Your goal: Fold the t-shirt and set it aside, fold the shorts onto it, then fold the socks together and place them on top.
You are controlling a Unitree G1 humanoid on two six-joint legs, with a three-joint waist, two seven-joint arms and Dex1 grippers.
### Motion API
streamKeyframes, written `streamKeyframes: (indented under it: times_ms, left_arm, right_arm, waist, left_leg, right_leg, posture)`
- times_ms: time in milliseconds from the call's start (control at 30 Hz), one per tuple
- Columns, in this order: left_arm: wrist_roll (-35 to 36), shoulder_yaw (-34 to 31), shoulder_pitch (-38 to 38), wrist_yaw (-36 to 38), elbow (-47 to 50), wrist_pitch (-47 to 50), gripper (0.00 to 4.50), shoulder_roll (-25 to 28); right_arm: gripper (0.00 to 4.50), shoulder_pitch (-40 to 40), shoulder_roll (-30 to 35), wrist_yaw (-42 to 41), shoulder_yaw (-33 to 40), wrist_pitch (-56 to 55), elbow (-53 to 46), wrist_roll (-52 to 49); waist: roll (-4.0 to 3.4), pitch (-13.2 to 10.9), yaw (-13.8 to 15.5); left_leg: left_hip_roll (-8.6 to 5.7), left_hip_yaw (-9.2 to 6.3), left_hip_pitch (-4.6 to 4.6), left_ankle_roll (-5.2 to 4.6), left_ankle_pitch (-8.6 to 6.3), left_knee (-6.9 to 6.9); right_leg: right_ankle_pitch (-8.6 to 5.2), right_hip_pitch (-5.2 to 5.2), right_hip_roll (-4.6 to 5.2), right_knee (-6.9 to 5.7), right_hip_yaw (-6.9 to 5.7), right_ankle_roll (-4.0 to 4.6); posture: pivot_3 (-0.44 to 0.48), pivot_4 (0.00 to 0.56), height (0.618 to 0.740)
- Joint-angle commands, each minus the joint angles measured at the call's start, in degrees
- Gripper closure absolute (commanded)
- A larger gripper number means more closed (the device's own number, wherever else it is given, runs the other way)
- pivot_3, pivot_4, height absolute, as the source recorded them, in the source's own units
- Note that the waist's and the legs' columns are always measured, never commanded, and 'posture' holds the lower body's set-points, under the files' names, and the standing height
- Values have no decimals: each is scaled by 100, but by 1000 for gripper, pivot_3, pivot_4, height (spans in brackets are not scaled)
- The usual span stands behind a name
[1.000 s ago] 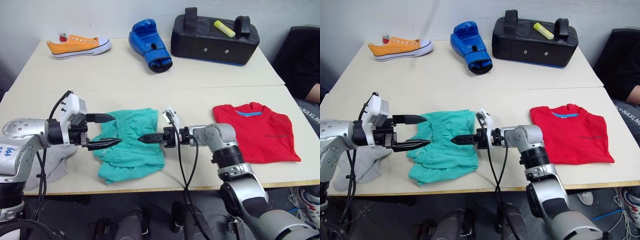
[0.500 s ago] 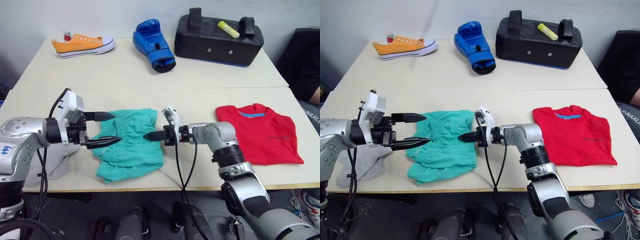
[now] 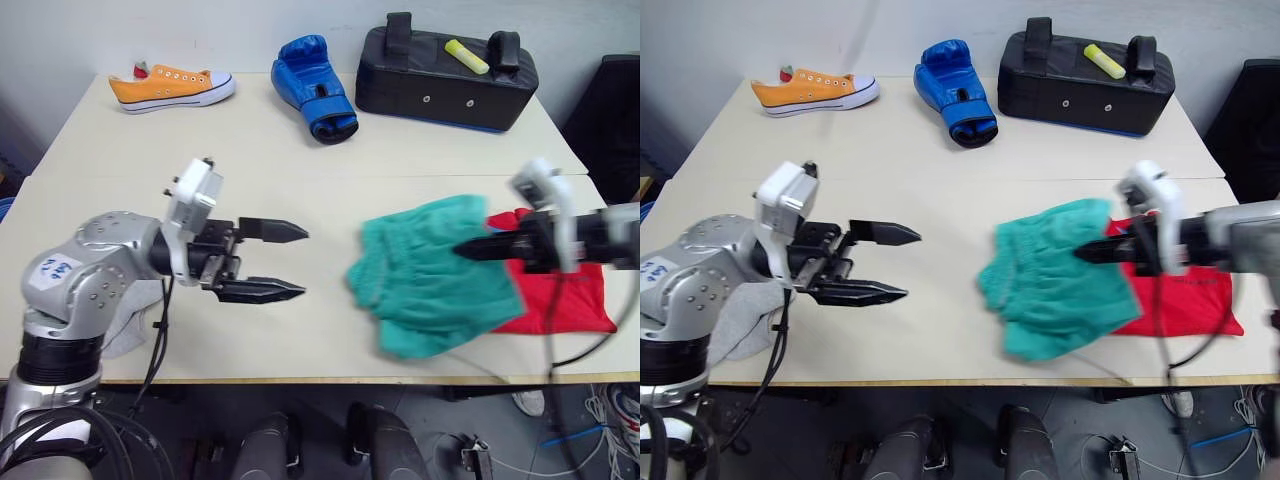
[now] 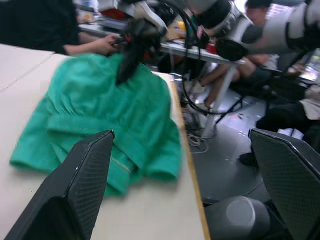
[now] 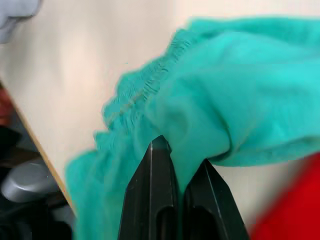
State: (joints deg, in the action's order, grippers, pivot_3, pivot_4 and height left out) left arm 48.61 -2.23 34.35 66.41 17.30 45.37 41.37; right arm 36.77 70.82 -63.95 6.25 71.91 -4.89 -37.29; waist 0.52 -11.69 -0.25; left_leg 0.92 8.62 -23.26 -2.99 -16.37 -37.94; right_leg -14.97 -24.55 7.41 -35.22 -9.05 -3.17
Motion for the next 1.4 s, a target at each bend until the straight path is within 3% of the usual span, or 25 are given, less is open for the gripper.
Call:
streamKeyframes:
  times_ms: [33,100,233,333,433,533,700,900,1000,1100,1233,1400]
  left_arm:
    - [-163,173,109,116,-8,-227,0,-47]
    - [-280,250,107,191,-89,-334,0,-45]
    - [-356,327,168,275,-208,-427,0,-85]
    - [-405,368,229,289,-258,-462,0,-137]
    - [-457,386,264,318,-297,-478,0,-146]
    - [-471,369,231,384,-315,-478,0,-94]
    - [-434,311,243,431,-333,-439,0,-40]
    - [-530,226,228,305,-380,-553,0,-61]
    - [-655,98,193,148,-511,-743,0,-126]
    - [-790,60,114,25,-611,-744,0,-27]
    - [-800,-168,-362,34,-320,-680,0,350]
    - [-554,-1451,-1770,-367,496,-244,0,1068]
  right_arm:
    - [4468,-373,795,-557,51,-1282,1058,704]
    - [4468,-479,883,-544,20,-1753,1657,982]
    - [4468,-1010,458,114,39,-3355,2651,1790]
    - [4468,-1378,-17,756,137,-4314,2837,2190]
    - [4468,-1612,-578,1348,631,-4398,2664,2050]
    - [3848,-2032,-821,1680,1117,-4550,2230,2052]
    - [2243,-3248,-908,1828,2447,-4873,1266,2036]
    - [173,-4171,-952,1102,4331,-5173,587,1630]
    - [43,-4299,-1001,514,4706,-4296,-225,601]
    - [43,-4170,-1011,366,4582,-2885,-1210,-1021]
    - [43,-3635,-1074,486,3549,-2253,-2148,-2385]
    - [43,-2259,-1580,657,1639,-2297,-2449,-2603]
  waist:
    - [4,-3,14]
    - [4,-3,2]
    - [5,-3,14]
    - [1,-5,23]
    - [0,-5,19]
    - [-7,-7,30]
    - [-11,-8,71]
    - [-10,-8,163]
    - [-10,-8,139]
    - [-9,-8,106]
    - [-7,-9,60]
    - [9,-18,0]
  left_leg:
    - [-1,0,0,2,-1,0]
    - [-1,4,1,14,-4,-1]
    - [2,9,5,16,3,-3]
    - [-1,9,2,8,12,-3]
    - [-1,9,2,10,26,-5]
    - [-1,2,3,14,37,-5]
    - [-2,-5,2,14,39,-4]
    - [-3,-9,2,8,34,-4]
    - [0,-15,6,6,30,-3]
    - [6,-19,9,3,30,-3]
    - [9,-22,10,1,27,-3]
    - [10,-23,8,5,15,-1]
  right_leg:
    - [0,-1,0,-1,0,-1]
    - [2,-1,1,-4,2,-3]
    - [5,-2,1,-10,5,-1]
    - [4,-4,3,-11,5,-2]
    - [5,-2,4,-14,5,-2]
    - [5,-3,3,-23,6,-2]
    - [4,-1,3,-22,4,-2]
    - [5,3,3,-17,5,-3]
    - [5,7,0,-17,4,-3]
    - [6,8,-1,-22,5,-1]
    - [5,8,-1,-24,3,2]
    - [3,3,3,-17,4,6]
  posture:
    - [0,150,740]
    - [0,150,740]
    - [0,150,740]
    - [0,150,740]
    - [0,150,740]
    - [0,150,740]
    - [0,150,740]
    - [0,150,740]
    - [0,150,740]
    - [0,150,740]
    - [0,150,740]
    - [0,150,740]
